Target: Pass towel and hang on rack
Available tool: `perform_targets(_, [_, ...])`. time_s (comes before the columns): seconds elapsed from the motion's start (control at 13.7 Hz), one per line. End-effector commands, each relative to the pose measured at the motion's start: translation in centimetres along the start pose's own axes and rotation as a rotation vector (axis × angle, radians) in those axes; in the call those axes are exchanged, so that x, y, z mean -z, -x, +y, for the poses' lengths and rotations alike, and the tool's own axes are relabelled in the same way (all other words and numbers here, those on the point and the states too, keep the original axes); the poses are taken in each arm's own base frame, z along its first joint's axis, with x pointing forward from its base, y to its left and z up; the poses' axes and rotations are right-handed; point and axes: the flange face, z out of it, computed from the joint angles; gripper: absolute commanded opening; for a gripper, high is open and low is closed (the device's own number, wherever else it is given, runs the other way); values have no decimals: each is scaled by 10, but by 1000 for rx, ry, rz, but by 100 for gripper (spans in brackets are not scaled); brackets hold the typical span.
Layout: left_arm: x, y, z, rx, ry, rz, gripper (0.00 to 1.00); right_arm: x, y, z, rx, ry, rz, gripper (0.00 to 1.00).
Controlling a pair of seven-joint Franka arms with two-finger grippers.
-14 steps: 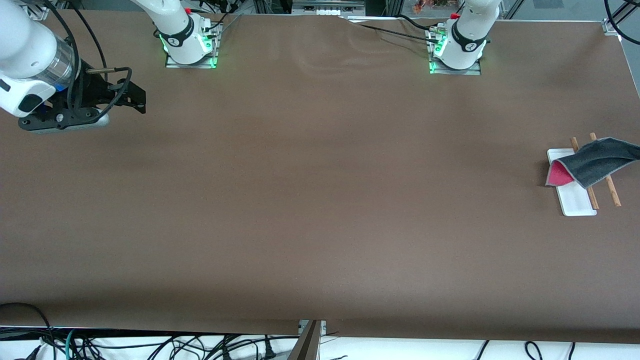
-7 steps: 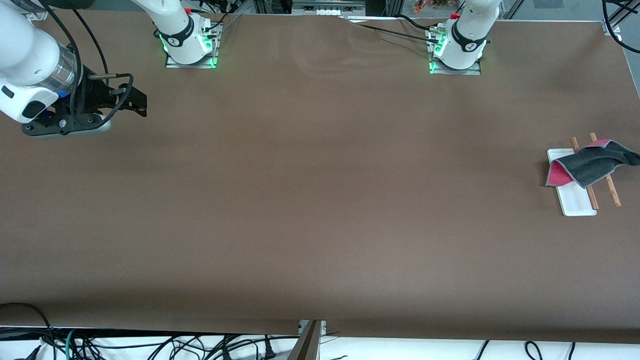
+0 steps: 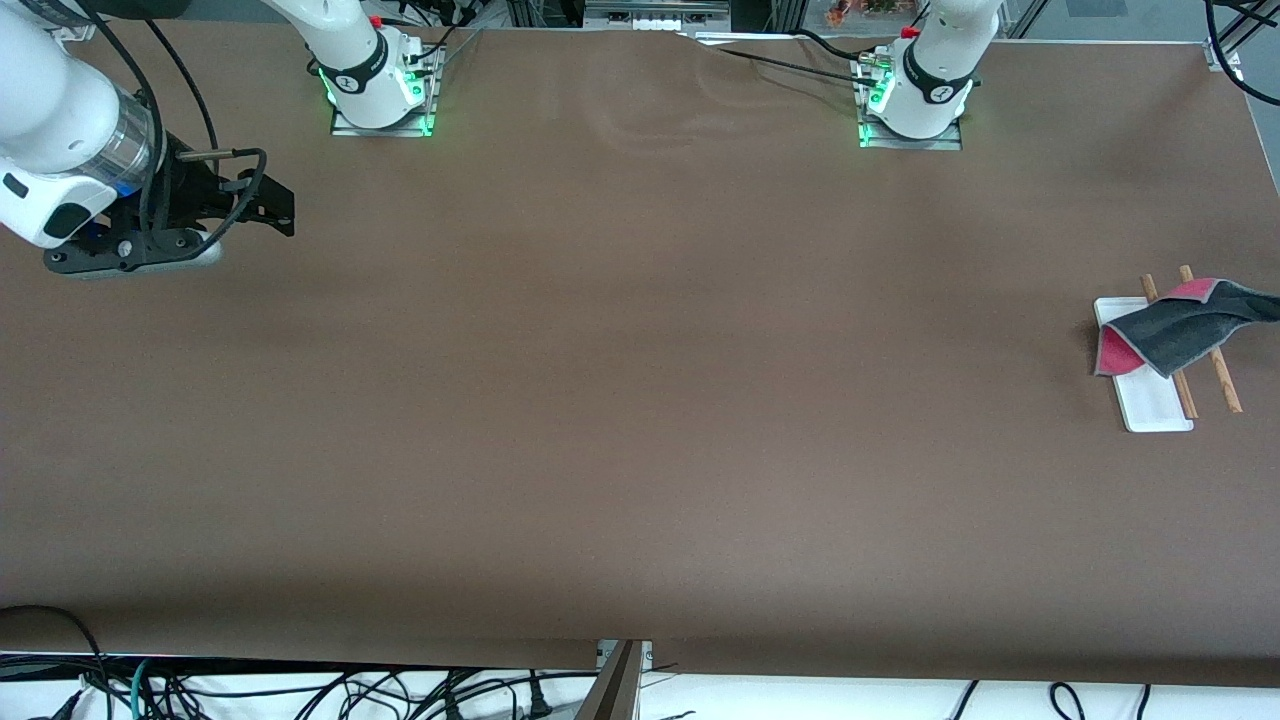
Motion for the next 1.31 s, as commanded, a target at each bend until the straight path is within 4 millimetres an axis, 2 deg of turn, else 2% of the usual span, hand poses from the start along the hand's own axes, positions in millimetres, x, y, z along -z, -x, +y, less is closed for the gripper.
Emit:
perform_targets(0.0, [5, 5, -4, -15, -14, 4, 100, 1, 0, 1, -7, -18, 7, 100])
perform_targets(0.29, [-4, 30, -8, 10, -78, -10, 100, 1, 0, 0, -7, -19, 7, 100])
perform_targets(0.44, [-5, 31, -8, 11, -74, -10, 100, 1, 0, 1, -7, -19, 7, 100])
perform_targets(0.58, [8, 22, -9, 7, -86, -9, 100, 1, 0, 2, -10, -20, 8, 100])
perform_targets(0.66, [28, 18, -5, 6, -99, -9, 100, 0, 0, 1, -8, -19, 7, 100])
perform_targets(0.95, [94, -36, 16, 11, -54, 8, 100, -1, -1, 1, -8, -19, 5, 100])
perform_targets(1.09, [128, -77, 32, 47, -27, 6, 100, -1, -1, 2, -10, -19, 5, 100])
perform_targets(1.24, [153, -121, 43, 81, -27, 7, 100, -3, -3, 2, -10, -19, 2, 100])
